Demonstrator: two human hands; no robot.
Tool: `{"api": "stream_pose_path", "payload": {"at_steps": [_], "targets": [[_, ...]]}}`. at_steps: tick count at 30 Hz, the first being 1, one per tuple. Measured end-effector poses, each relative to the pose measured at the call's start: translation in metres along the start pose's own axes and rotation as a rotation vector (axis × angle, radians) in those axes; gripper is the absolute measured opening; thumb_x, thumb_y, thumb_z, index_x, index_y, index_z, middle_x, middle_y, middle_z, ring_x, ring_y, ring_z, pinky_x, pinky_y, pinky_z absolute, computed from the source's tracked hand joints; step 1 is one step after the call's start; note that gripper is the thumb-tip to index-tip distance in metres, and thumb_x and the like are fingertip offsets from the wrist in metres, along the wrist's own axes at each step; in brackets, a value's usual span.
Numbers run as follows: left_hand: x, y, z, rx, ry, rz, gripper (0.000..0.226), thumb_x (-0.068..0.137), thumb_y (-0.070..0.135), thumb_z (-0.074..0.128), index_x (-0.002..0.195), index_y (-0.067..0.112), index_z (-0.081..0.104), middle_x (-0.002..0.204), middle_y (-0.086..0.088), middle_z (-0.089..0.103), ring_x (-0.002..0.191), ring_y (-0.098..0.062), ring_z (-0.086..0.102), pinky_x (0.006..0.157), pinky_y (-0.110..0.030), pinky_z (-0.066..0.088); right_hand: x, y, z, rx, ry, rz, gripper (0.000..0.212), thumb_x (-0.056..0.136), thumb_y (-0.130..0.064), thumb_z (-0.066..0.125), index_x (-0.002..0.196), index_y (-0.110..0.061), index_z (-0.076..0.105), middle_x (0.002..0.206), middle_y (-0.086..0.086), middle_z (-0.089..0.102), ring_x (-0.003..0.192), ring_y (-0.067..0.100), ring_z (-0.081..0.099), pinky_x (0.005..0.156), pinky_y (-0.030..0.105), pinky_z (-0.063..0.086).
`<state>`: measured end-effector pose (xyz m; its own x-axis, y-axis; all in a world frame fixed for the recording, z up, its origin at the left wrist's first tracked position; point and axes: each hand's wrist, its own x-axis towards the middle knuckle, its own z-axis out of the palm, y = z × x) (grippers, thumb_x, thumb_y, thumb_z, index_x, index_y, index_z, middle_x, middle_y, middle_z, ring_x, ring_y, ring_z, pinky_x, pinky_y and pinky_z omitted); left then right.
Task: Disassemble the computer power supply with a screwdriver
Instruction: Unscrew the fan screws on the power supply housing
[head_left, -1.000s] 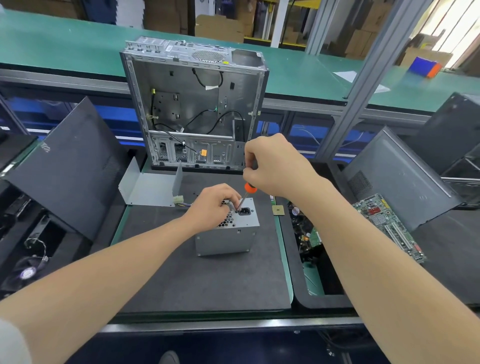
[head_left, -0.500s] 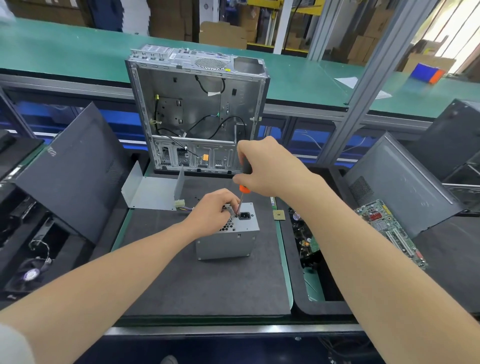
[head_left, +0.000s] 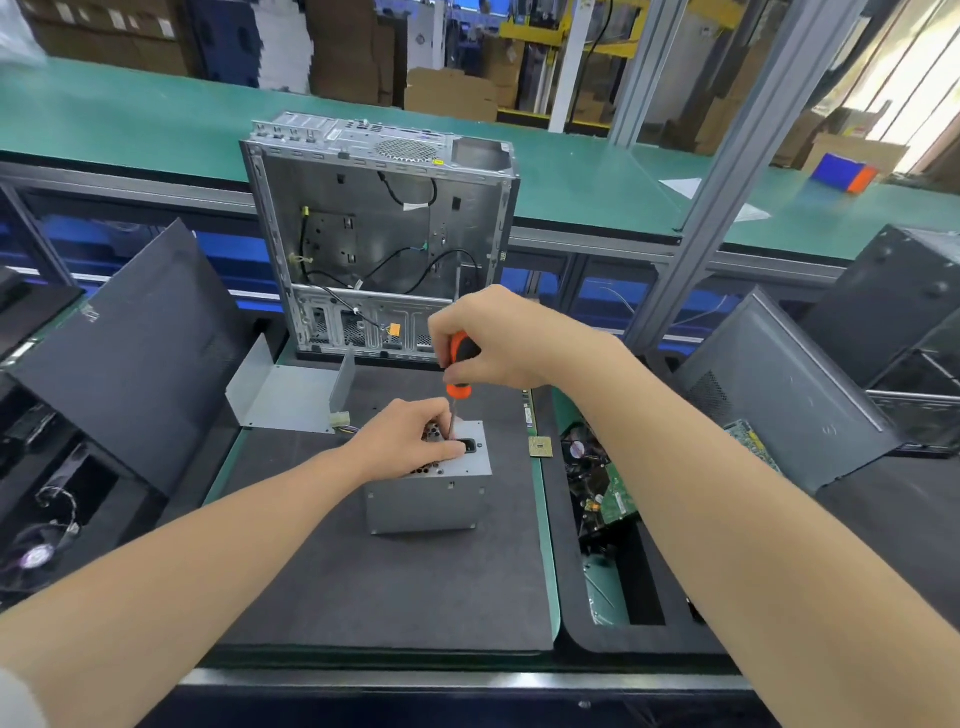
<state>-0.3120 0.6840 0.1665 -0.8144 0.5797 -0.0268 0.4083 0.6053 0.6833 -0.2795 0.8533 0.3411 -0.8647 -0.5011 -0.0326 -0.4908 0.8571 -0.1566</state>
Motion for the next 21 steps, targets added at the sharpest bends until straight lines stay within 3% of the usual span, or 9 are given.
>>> {"api": "stream_pose_path", "payload": {"at_steps": [3, 6, 8, 10, 12, 14, 16, 18, 21], "targets": [[0.000, -0.002, 0.002, 0.008, 0.008, -0.020, 0.028, 0.089, 0.048, 0.077, 0.078, 0.035, 0.055, 0.111, 0.013, 0.077, 0.089, -0.023, 0.071, 0.082, -0.043, 0.057, 0.007, -0.005, -0.010, -0.045, -0.129, -0.114, 0.015, 0.081, -0.008, 0.077, 0.085, -0.023, 0.075, 0.088, -0.009, 0.068, 0.088, 0.011, 0.062, 0.078, 0.031, 0.053], [0.001, -0.007, 0.005, 0.021, -0.002, -0.017, 0.019, 0.093, 0.048, 0.073, 0.089, 0.033, 0.063, 0.128, 0.018, 0.071, 0.090, -0.012, 0.071, 0.085, -0.036, 0.056, 0.013, -0.009, -0.015, -0.113, -0.157, -0.133, 0.023, 0.081, -0.009, 0.077, 0.098, -0.024, 0.075, 0.092, -0.011, 0.063, 0.090, 0.014, 0.058, 0.079, 0.036, 0.053], [0.002, -0.009, 0.007, 0.026, -0.004, -0.021, 0.022, 0.096, 0.045, 0.070, 0.096, 0.024, 0.066, 0.122, 0.013, 0.073, 0.080, 0.001, 0.066, 0.077, -0.030, 0.052, 0.012, -0.018, -0.009, -0.088, -0.104, -0.066, 0.023, 0.084, -0.027, 0.075, 0.106, -0.024, 0.067, 0.084, -0.013, 0.058, 0.089, 0.019, 0.056, 0.069, 0.035, 0.049], [0.003, -0.008, 0.010, 0.035, -0.001, -0.031, 0.025, 0.097, 0.043, 0.069, 0.087, 0.022, 0.060, 0.111, 0.007, 0.073, 0.076, -0.003, 0.061, 0.070, -0.029, 0.047, 0.016, -0.027, 0.005, -0.188, 0.056, 0.126, 0.041, 0.090, -0.060, 0.063, 0.090, -0.019, 0.059, 0.075, -0.008, 0.048, 0.075, 0.025, 0.054, 0.054, 0.032, 0.037], [0.002, -0.006, 0.011, 0.041, 0.001, -0.044, 0.029, 0.098, 0.041, 0.068, 0.084, 0.019, 0.056, 0.091, 0.001, 0.071, 0.077, -0.009, 0.057, 0.064, -0.023, 0.039, 0.018, -0.039, 0.015, -0.333, 0.199, 0.390, 0.062, 0.096, -0.070, 0.047, 0.072, -0.013, 0.045, 0.067, -0.001, 0.038, 0.055, 0.024, 0.041, 0.047, 0.029, 0.024], [0.002, -0.006, 0.011, 0.044, -0.004, -0.035, 0.029, 0.099, 0.039, 0.067, 0.085, 0.016, 0.056, 0.079, -0.003, 0.066, 0.075, -0.008, 0.055, 0.060, -0.023, 0.035, 0.023, -0.045, 0.023, -0.351, 0.249, 0.519, 0.049, 0.104, -0.051, 0.051, 0.078, -0.011, 0.041, 0.066, 0.001, 0.033, 0.055, 0.024, 0.040, 0.046, 0.029, 0.023], [0.002, -0.006, 0.009, 0.041, -0.017, -0.021, 0.028, 0.100, 0.040, 0.067, 0.085, 0.018, 0.056, 0.081, -0.002, 0.067, 0.074, -0.009, 0.057, 0.061, -0.026, 0.037, 0.026, -0.043, 0.028, -0.341, 0.264, 0.498, 0.025, 0.103, -0.028, 0.057, 0.087, -0.014, 0.044, 0.066, 0.002, 0.033, 0.066, 0.030, 0.049, 0.049, 0.032, 0.030], [0.002, -0.007, 0.009, 0.024, -0.036, -0.001, 0.029, 0.100, 0.041, 0.066, 0.085, 0.019, 0.055, 0.098, -0.002, 0.073, 0.078, -0.011, 0.059, 0.065, -0.028, 0.042, 0.023, -0.038, 0.023, -0.253, 0.224, 0.363, 0.018, 0.100, -0.019, 0.058, 0.085, -0.012, 0.050, 0.066, 0.001, 0.043, 0.072, 0.031, 0.056, 0.052, 0.030, 0.034], [0.003, -0.010, 0.007, 0.020, -0.055, 0.047, 0.030, 0.101, 0.040, 0.064, 0.085, 0.017, 0.054, 0.120, -0.002, 0.072, 0.090, -0.018, 0.061, 0.080, -0.034, 0.049, 0.014, -0.026, -0.004, -0.087, -0.023, 0.095, 0.003, 0.093, -0.016, 0.065, 0.090, -0.018, 0.066, 0.077, -0.013, 0.059, 0.080, 0.016, 0.061, 0.064, 0.026, 0.044]]}}
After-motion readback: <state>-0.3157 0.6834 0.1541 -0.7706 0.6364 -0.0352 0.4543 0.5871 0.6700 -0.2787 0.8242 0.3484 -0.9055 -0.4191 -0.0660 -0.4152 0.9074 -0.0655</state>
